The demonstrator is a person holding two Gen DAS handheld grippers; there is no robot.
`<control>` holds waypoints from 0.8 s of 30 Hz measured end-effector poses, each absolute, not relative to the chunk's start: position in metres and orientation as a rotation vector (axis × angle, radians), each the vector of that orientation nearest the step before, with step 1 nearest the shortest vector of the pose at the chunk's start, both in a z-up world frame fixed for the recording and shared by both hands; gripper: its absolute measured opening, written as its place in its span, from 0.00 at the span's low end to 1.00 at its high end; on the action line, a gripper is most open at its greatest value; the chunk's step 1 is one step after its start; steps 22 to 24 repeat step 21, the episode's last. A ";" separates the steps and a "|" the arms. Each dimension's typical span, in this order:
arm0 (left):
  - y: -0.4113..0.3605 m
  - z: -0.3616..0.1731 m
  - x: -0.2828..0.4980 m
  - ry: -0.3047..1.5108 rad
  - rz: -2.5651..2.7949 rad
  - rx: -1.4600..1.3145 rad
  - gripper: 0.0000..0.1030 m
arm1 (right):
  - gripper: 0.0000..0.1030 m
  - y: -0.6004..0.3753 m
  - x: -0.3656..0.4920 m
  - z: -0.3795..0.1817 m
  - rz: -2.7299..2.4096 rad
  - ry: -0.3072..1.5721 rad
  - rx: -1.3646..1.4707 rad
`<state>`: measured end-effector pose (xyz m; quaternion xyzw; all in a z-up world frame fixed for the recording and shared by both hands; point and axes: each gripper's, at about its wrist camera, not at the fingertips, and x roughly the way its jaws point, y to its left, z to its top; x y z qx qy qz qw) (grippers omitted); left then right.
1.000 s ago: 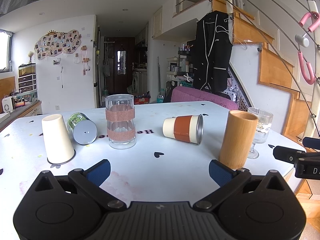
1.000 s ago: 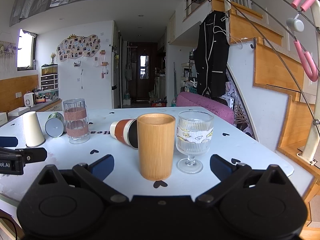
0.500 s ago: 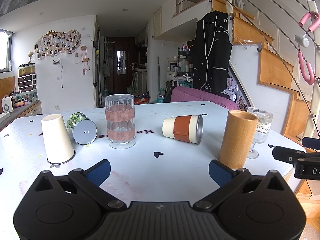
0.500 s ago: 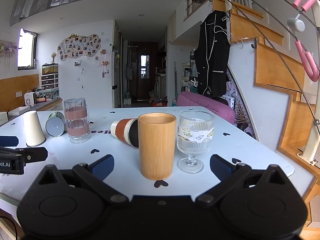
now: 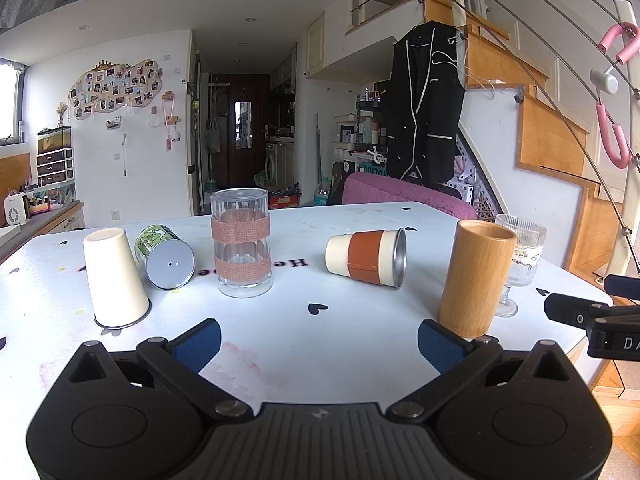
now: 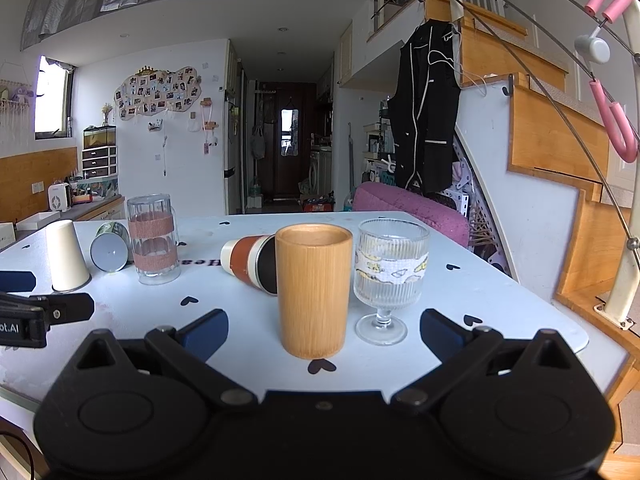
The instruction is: Flip cup upright
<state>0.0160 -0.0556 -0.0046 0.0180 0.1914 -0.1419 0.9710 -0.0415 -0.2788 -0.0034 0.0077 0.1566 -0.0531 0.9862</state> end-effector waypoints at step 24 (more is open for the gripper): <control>-0.056 -0.006 0.015 0.386 -0.287 0.036 1.00 | 1.00 -0.279 -0.042 -0.003 -0.107 0.315 0.015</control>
